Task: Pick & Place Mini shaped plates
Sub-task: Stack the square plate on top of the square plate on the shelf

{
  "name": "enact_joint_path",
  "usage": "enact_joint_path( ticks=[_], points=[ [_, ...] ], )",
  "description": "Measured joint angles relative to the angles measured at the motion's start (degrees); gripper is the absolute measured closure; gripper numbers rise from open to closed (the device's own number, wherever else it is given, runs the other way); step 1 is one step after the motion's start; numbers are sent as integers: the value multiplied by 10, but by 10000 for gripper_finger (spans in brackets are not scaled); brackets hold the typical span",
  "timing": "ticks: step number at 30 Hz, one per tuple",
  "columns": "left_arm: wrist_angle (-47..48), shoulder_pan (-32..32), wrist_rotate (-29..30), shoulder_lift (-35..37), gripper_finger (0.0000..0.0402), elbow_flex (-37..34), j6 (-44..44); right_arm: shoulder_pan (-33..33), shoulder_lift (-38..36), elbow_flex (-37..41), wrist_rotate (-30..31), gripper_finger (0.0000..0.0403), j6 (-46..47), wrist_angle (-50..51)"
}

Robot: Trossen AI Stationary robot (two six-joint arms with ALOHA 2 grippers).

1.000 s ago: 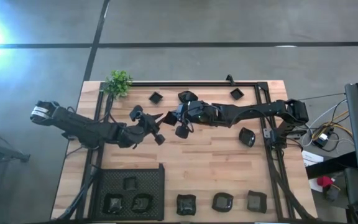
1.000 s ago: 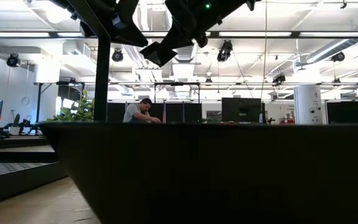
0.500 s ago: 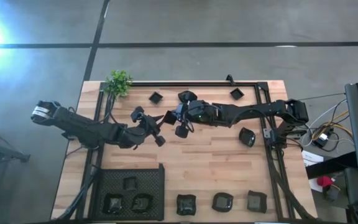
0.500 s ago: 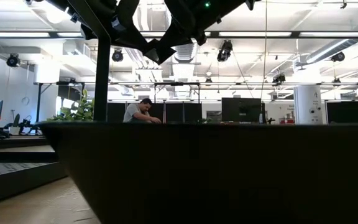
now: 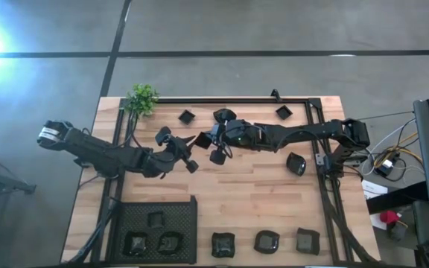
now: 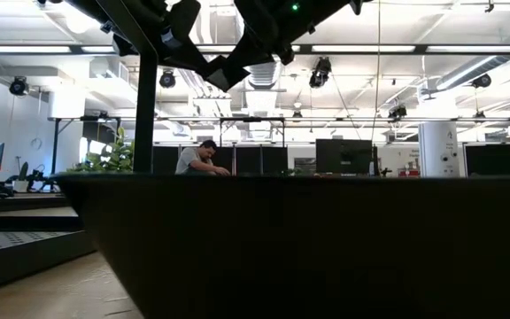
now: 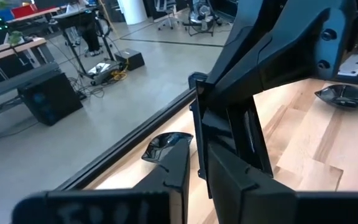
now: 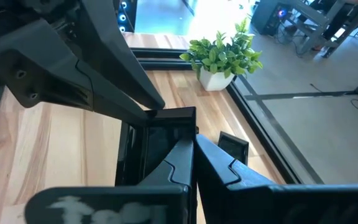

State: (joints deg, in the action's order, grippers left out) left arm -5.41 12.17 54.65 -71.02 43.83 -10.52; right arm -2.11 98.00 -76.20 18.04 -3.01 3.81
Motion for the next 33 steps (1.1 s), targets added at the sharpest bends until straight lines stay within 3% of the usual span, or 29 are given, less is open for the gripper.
enact_joint_path(
  ticks=[7,20,33],
  points=[
    [2,0,-10,0,397,0,-4,0,0,0,-1,394,0,0],
    [3,0,-10,0,401,0,-16,1,0,0,-1,392,11,5],
    [10,-1,-6,0,401,-1,-18,17,-1,-2,-4,289,-2,9]
  ],
)
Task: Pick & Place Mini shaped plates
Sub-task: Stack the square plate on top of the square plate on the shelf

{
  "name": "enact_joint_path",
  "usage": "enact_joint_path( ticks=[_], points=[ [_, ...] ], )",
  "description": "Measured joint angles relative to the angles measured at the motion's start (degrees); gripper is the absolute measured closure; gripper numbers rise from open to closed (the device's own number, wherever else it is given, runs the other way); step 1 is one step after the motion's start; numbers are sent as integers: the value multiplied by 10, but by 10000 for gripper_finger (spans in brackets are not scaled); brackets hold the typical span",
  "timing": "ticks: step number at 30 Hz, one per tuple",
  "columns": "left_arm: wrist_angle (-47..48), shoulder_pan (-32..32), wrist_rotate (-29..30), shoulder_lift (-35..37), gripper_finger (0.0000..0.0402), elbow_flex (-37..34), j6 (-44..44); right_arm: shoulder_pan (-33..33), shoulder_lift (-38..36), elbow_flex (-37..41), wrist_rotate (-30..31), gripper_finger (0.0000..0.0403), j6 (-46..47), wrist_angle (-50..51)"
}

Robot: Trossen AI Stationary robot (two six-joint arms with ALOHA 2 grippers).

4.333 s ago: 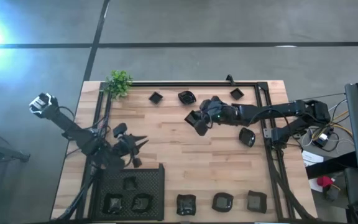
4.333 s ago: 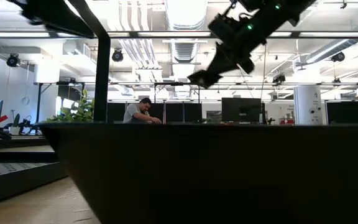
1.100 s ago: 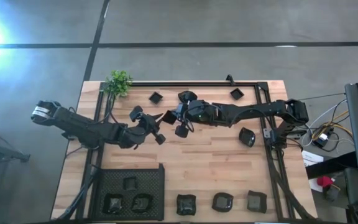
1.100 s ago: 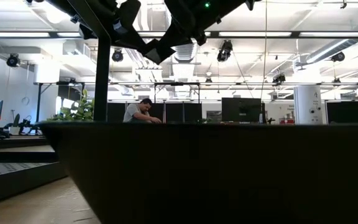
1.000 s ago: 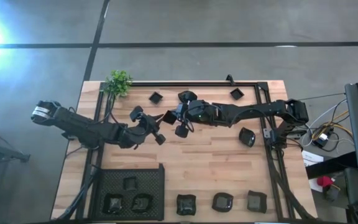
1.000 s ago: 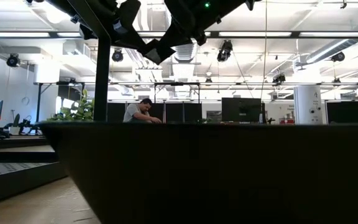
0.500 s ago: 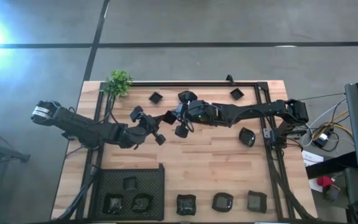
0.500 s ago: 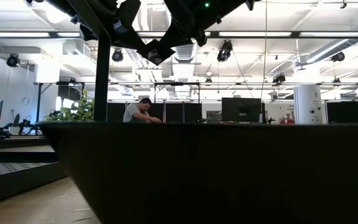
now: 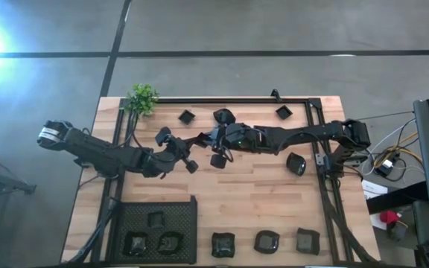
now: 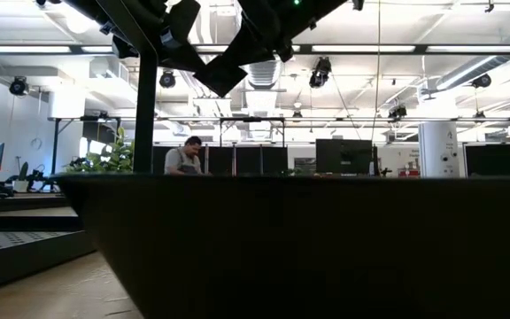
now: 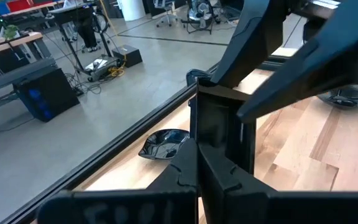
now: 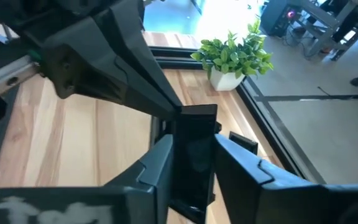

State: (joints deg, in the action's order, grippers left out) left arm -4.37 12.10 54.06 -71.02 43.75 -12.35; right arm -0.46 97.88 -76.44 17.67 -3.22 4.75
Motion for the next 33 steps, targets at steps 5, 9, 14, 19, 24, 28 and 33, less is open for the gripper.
enact_joint_path(
  ticks=[5,9,14,19,24,28,33],
  points=[
    [20,0,0,8,402,0,-13,2,-14,0,-2,263,1,19],
    [36,0,0,17,401,0,-17,2,-34,-1,1,251,2,44],
    [82,2,-23,48,401,0,-36,3,-63,-1,2,244,14,91],
    [193,3,-98,97,401,0,-88,4,-90,-1,1,245,35,145],
    [320,3,-204,142,401,0,-157,10,-113,0,-1,252,49,194],
    [400,4,-302,175,401,0,-203,14,-123,1,-1,258,63,209],
    [449,6,-431,198,401,0,-234,21,-132,1,-2,265,63,217]
  ],
)
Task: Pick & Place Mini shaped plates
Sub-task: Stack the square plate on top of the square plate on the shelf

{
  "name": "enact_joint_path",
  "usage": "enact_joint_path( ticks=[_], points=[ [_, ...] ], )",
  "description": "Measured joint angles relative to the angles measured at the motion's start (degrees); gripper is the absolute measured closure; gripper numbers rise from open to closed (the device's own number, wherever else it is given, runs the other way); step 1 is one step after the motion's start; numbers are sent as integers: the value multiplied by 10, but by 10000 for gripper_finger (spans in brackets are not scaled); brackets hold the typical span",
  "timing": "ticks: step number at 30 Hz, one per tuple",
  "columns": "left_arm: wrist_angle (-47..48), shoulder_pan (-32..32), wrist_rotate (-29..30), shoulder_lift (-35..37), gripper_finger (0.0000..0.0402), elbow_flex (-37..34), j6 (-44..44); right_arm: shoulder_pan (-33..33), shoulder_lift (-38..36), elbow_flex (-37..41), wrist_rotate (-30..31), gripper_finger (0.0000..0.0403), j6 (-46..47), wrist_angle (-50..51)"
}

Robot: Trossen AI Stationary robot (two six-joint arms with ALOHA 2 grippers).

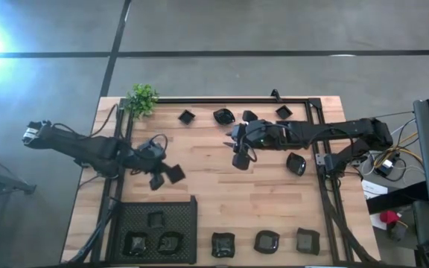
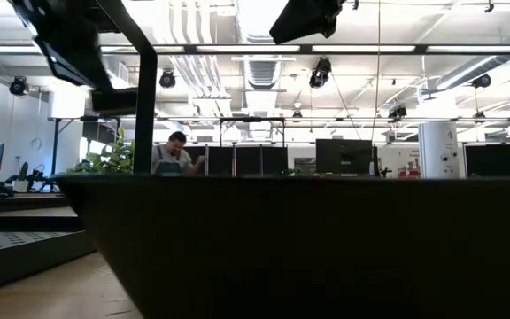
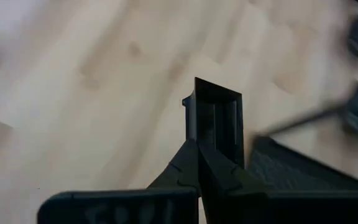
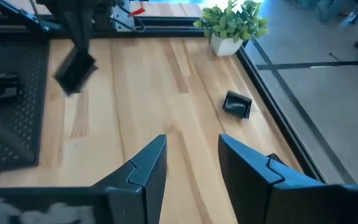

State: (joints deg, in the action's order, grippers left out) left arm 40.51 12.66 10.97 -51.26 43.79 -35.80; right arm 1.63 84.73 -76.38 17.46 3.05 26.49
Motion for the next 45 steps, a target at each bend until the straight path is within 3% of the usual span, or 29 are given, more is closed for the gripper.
enact_joint_path(
  ticks=[5,10,19,26,33,45],
  points=[
    [30,9,-103,2,401,0,-6,7,0,0,-1,269,0,0],
    [50,32,-150,-2,401,0,-19,16,0,0,-1,266,0,1],
    [45,97,-161,-2,401,-51,-108,22,0,0,-16,274,15,3],
    [-30,159,-196,-2,401,-109,-189,22,0,0,-29,272,15,3],
    [-134,198,-203,-3,401,-165,-225,21,0,0,-29,270,13,3],
    [-183,206,-211,-3,401,-207,-224,21,0,0,-29,278,14,3]
  ],
)
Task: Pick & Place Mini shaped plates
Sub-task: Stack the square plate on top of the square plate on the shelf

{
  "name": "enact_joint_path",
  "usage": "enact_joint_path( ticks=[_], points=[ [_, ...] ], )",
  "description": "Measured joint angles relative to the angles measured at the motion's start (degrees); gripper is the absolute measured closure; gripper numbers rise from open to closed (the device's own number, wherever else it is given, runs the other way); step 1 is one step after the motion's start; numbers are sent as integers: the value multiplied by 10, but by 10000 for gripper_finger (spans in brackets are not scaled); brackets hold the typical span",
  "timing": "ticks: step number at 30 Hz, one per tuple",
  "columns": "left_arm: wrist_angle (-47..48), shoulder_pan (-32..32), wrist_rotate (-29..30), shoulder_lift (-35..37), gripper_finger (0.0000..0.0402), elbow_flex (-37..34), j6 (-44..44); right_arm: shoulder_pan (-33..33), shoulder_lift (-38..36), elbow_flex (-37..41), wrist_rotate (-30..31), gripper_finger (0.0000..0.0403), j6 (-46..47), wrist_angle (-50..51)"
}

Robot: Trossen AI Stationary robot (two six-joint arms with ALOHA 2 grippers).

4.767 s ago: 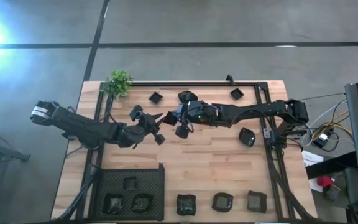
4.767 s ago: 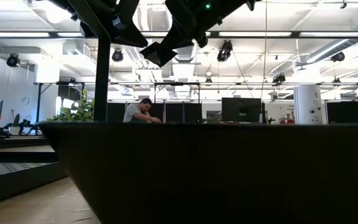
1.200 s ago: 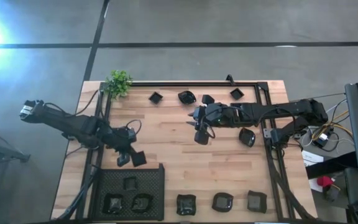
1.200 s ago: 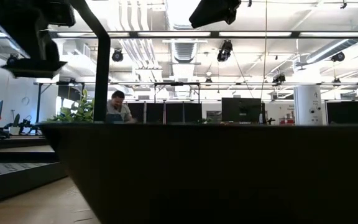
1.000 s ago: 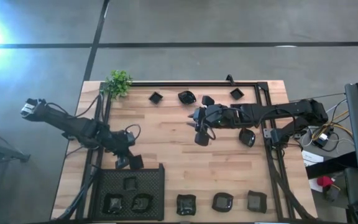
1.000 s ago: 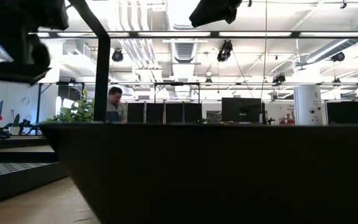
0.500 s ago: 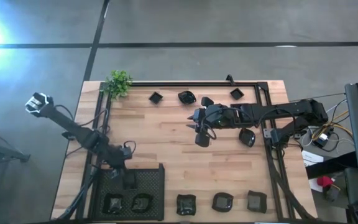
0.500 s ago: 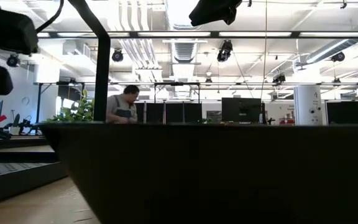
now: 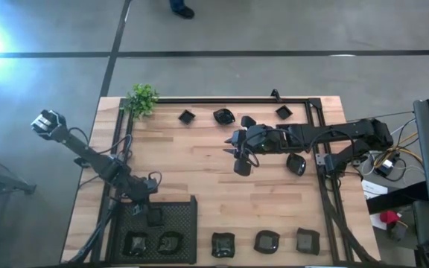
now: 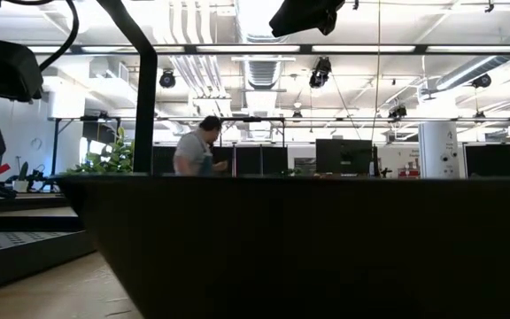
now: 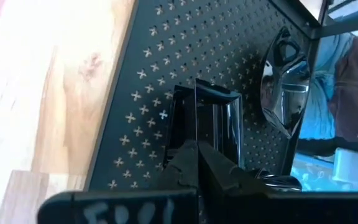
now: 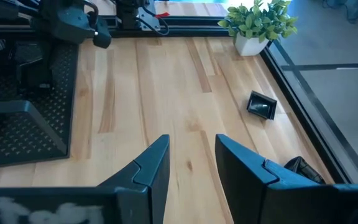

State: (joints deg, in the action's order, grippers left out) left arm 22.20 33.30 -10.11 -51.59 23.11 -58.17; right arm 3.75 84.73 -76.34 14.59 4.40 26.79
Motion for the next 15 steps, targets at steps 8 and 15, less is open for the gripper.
enact_joint_path(
  ticks=[8,15],
  points=[
    [-17,0,-5,-22,401,0,31,0,0,0,0,274,0,0],
    [-22,0,-9,-49,401,0,40,0,0,0,1,282,-1,0]
  ],
)
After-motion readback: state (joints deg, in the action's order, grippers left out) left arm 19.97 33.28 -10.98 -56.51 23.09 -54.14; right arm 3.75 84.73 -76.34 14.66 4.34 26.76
